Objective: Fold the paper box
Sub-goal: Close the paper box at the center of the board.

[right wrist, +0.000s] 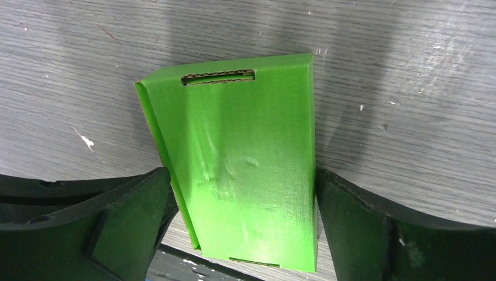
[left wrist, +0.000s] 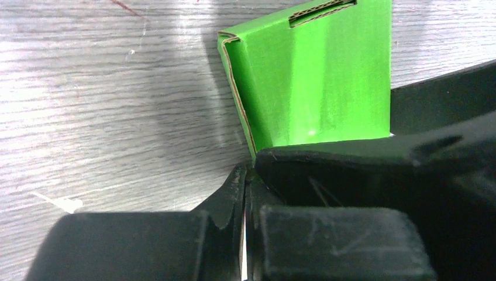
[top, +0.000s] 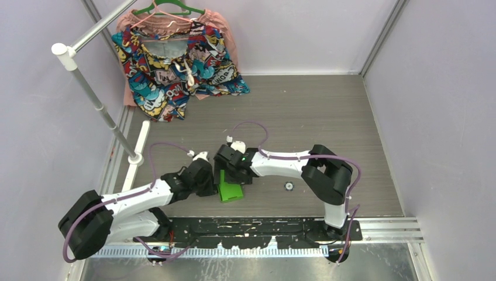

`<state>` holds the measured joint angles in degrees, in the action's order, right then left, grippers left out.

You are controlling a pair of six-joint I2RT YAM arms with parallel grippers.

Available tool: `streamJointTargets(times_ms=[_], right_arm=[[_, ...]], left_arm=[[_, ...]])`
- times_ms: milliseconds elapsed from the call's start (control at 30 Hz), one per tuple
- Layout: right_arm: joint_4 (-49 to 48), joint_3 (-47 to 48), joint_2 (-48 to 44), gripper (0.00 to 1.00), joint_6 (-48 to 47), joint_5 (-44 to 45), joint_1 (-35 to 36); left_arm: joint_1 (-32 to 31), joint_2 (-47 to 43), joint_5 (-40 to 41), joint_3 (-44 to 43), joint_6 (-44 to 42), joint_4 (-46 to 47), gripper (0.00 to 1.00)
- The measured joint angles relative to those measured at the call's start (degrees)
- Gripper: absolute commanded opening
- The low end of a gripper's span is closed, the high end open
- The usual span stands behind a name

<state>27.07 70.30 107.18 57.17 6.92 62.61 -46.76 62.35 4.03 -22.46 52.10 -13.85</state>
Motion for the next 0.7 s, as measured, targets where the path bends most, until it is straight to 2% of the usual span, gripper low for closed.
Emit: streamJointTargets(times_ms=[533,700], right_arm=[[1.16,-0.48,-1.33,1.00,-5.75,2.49,0.55],[3.21,-0.52,-2.08,1.00,-6.43,4.00,-0.70]], left_arm=[[0.26,5.75,0.81,-4.79,-0.57,-2.01,0.00],[0.26,10.36,0.92,-7.96,-1.31,-1.33,0.00]])
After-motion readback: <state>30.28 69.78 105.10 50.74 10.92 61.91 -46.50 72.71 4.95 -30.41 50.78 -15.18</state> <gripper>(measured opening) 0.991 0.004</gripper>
